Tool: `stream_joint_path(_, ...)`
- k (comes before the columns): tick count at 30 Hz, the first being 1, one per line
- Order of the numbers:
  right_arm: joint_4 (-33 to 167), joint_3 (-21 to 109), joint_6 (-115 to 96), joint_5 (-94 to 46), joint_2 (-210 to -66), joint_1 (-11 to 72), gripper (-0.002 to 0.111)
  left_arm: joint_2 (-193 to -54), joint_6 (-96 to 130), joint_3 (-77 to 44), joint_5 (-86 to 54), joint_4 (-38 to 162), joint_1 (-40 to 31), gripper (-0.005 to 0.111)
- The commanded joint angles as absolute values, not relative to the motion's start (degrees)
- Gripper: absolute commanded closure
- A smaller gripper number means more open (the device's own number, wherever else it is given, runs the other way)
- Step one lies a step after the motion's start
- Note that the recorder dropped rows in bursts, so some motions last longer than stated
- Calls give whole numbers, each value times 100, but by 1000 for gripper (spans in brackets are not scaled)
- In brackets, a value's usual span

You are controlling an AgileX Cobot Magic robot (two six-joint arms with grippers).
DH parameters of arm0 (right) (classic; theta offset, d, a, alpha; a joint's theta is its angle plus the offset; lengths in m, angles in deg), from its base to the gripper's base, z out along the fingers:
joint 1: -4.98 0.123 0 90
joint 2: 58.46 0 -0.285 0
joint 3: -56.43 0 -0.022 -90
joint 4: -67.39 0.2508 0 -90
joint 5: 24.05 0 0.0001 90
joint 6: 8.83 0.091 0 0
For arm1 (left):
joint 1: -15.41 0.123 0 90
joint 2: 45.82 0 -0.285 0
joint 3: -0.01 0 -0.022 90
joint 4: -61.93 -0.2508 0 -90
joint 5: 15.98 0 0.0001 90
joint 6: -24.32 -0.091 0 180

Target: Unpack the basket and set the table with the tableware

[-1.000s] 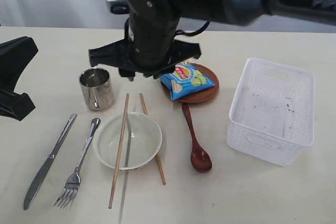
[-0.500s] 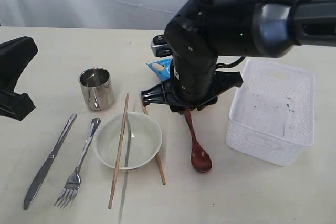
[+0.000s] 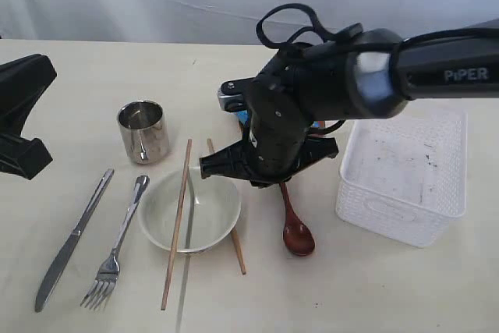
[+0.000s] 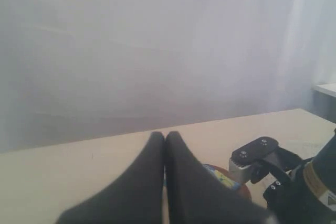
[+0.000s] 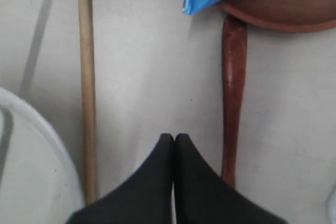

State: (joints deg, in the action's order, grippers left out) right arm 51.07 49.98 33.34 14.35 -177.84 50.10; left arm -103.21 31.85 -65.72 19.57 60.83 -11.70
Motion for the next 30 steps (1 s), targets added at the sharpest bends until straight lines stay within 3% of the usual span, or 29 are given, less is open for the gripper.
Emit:
stream_joint_path(1, 5211, 4974, 3334, 1286, -17920, 5009, 109, -10295, 3162, -6607, 1971, 6063, -1183, 107)
stream_joint_path(30, 5751, 4984, 2382, 1132, -17875, 5368, 109, -10295, 3162, -6607, 1971, 6063, -1183, 107)
